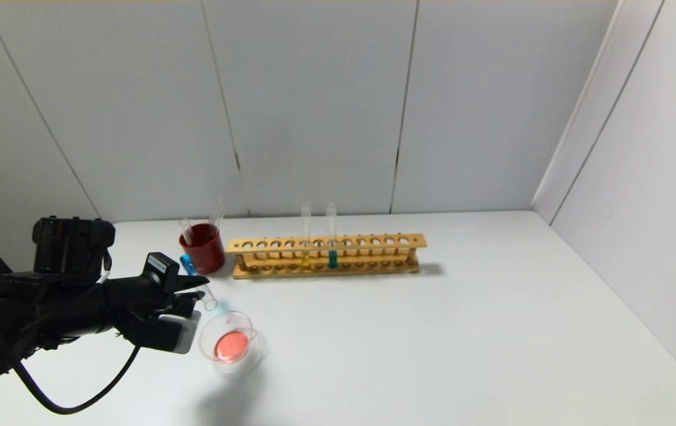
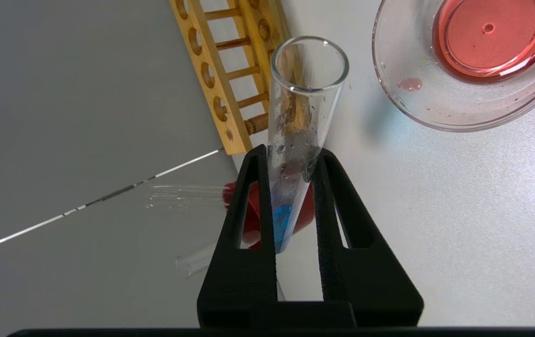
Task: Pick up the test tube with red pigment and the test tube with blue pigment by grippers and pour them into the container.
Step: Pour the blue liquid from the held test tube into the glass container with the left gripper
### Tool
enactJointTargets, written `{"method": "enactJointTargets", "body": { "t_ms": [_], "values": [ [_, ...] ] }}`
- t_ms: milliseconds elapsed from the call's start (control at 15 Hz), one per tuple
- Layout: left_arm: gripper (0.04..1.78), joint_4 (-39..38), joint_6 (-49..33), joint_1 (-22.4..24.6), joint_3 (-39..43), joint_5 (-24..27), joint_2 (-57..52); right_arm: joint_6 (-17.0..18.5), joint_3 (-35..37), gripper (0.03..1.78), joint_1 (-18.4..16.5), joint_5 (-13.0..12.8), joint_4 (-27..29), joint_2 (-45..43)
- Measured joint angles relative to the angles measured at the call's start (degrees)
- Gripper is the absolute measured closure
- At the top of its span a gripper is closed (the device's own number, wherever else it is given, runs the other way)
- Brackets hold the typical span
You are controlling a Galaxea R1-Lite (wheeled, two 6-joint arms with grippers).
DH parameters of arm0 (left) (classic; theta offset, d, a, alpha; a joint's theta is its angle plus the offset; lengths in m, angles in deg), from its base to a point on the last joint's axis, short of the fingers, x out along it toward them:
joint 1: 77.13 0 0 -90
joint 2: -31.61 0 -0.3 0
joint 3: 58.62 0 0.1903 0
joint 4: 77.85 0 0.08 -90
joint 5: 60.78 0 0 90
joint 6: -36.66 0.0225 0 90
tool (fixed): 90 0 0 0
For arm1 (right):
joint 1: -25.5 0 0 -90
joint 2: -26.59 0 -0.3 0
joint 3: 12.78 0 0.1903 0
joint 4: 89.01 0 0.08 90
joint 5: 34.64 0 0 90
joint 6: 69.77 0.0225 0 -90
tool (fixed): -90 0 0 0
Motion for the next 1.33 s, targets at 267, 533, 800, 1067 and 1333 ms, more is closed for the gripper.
{"method": "enactJointTargets", "body": {
  "t_ms": [267, 533, 800, 1067, 1333],
  "values": [
    [1.52, -0.1, 2.2, 0.0, -0.2, 0.4, 0.4, 0.0, 0.0, 0.06, 0.0, 0.0, 0.0, 0.0],
    [1.52, -0.2, 2.2, 0.1, -0.2, 0.4, 0.9, 0.0, 0.0, 0.06, 0.0, 0.0, 0.0, 0.0],
    [1.52, -0.3, 2.3, 0.2, -0.2, 0.4, 1.3, 0.0, 0.0, 0.06, 0.0, 0.0, 0.0, 0.0],
    [1.52, -0.4, 2.8, 0.2, -0.2, 1.2, 2.1, 0.0, 0.0, 0.06, 0.0, 0.0, 0.0, 0.0],
    [1.52, -0.3, 8.8, 1.3, -3.0, 4.4, 3.7, 0.0, 0.0, 0.06, 0.0, 0.0, 0.0, 0.0]
  ]
}}
